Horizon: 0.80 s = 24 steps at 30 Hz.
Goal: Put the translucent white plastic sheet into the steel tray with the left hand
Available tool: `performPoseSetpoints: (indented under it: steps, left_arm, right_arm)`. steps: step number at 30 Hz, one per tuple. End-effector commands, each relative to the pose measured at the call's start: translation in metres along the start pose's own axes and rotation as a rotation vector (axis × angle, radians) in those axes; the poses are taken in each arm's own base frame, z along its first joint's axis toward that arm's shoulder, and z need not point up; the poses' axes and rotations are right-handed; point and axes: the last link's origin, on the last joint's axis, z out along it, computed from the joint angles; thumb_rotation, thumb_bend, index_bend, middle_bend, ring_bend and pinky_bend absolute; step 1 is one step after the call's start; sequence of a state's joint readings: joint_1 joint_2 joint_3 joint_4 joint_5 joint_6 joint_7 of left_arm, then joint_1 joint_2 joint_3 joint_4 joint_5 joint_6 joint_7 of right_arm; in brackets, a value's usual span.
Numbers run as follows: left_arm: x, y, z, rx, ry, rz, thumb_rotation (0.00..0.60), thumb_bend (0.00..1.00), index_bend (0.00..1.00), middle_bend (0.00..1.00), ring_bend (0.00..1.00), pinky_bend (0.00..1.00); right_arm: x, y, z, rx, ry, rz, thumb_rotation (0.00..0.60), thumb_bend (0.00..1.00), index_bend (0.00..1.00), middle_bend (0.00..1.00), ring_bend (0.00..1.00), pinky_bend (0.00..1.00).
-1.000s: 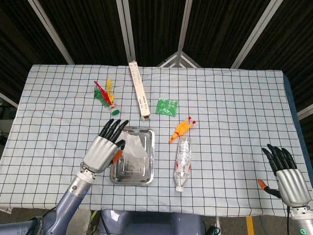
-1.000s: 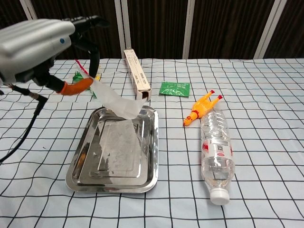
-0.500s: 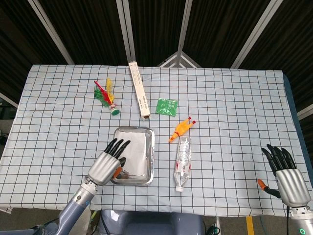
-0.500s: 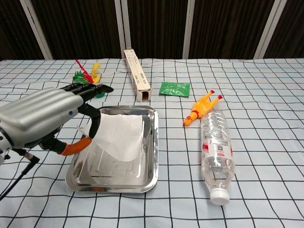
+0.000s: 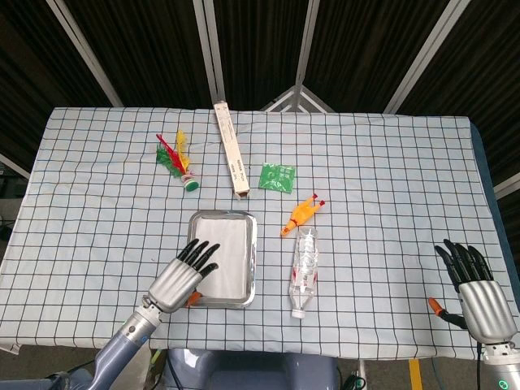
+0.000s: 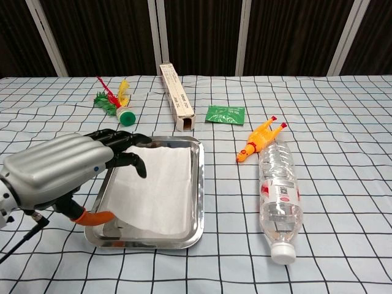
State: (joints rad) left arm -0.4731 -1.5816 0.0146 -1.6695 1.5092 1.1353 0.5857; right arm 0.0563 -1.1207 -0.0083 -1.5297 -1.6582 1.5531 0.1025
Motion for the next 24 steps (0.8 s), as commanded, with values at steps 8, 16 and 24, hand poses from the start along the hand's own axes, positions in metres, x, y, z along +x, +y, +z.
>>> performPoseSetpoints:
  steps: [8,16,24]
  left_arm:
    - [0.007,-0.024,-0.019,0.035,-0.040,-0.012,0.600,0.17,0.00,0.00,0.00,0.00]
    - [0.019,-0.052,-0.044,0.139,-0.044,-0.032,0.600,0.15,0.00,0.00,0.00,0.00]
    - [0.030,-0.079,-0.121,0.343,0.044,-0.035,0.600,0.00,0.00,0.00,0.00,0.00]
  right_arm:
    - [-0.001,0.000,0.000,-0.003,0.000,-0.005,0.600,0.29,0.00,0.00,0.00,0.00]
    - [-0.001,0.000,0.000,-0.006,-0.002,-0.007,0.600,0.29,0.00,0.00,0.00,0.00]
    - [-0.001,0.000,0.000,-0.001,0.001,-0.015,0.600,0.29,0.00,0.00,0.00,0.00]
